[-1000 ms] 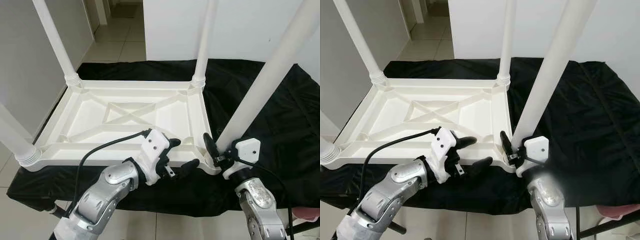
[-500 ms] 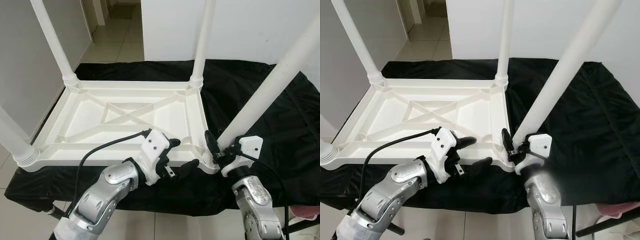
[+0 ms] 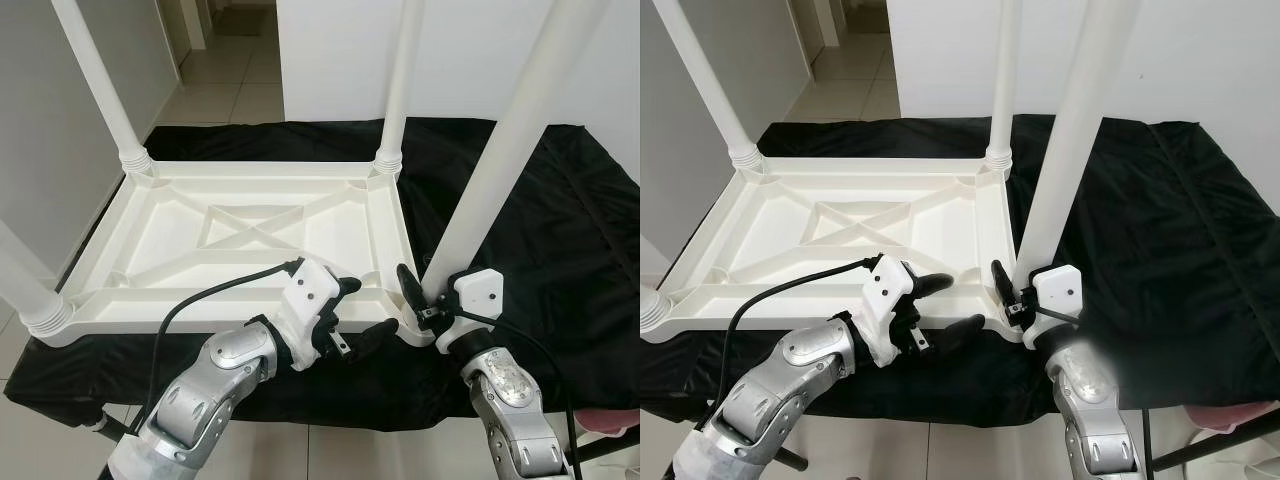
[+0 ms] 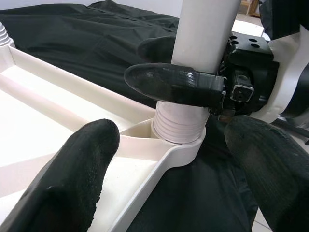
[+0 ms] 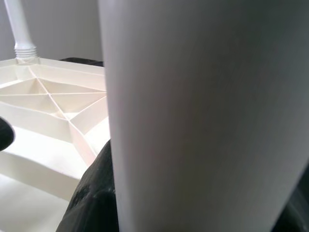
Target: Building children table
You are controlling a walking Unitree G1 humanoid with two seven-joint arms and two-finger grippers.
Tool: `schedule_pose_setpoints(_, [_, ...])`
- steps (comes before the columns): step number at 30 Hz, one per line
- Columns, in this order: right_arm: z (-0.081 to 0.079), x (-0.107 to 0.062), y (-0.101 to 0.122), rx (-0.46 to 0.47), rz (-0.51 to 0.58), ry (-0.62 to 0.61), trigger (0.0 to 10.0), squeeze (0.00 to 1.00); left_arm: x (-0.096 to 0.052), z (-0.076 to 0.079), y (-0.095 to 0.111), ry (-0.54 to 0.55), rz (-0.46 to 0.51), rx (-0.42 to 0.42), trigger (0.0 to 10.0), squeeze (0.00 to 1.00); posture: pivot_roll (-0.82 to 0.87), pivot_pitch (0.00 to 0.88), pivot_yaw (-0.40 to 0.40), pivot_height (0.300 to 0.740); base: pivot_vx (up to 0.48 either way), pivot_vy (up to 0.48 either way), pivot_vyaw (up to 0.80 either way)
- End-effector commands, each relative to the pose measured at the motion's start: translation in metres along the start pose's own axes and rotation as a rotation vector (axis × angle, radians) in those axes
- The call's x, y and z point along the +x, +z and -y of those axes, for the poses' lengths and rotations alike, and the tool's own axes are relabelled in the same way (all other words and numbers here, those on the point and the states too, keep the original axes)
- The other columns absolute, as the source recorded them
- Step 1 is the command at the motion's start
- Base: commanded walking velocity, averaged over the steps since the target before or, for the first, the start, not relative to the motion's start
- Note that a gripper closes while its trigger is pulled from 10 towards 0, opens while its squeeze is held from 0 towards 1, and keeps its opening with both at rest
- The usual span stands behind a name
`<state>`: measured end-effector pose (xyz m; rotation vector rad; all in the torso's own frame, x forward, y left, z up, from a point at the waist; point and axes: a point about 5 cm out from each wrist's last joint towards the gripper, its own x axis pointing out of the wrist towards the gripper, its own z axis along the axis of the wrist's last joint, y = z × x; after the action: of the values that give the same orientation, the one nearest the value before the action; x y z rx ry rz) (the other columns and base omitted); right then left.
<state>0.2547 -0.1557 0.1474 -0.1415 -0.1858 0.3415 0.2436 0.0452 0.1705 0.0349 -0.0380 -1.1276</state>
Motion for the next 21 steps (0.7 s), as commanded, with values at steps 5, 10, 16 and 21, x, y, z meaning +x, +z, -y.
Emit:
schedule_pose_setpoints(5, [-0.005,-0.007,-0.027,-0.04,-0.159,0.131,10.0,0.0,-0.003,0.0,0.0,0.006,-0.014,0.005,10.0,0.0,-0.09,0.088,0.082,0.74,0.0,0.0,0.0])
schedule_pose_setpoints(10, [-0.004,-0.008,-0.028,-0.032,-0.163,0.132,10.0,0.0,-0.003,0.0,0.0,0.006,-0.014,0.005,10.0,0.0,-0.09,0.09,0.083,0.74,0.0,0.0,0.0])
schedule_pose_setpoints(16, [-0.003,-0.007,-0.033,0.134,-0.206,0.068,10.0,0.0,-0.003,0.0,0.0,0.005,-0.016,0.005,10.0,0.0,-0.08,0.091,0.088,0.74,0.0,0.0,0.0])
schedule_pose_setpoints(21, [0.003,-0.004,-0.033,0.178,-0.229,0.044,10.0,0.0,-0.003,0.0,0.0,0.0,-0.017,0.007,10.0,0.0,-0.09,0.087,0.091,0.74,0.0,0.0,0.0])
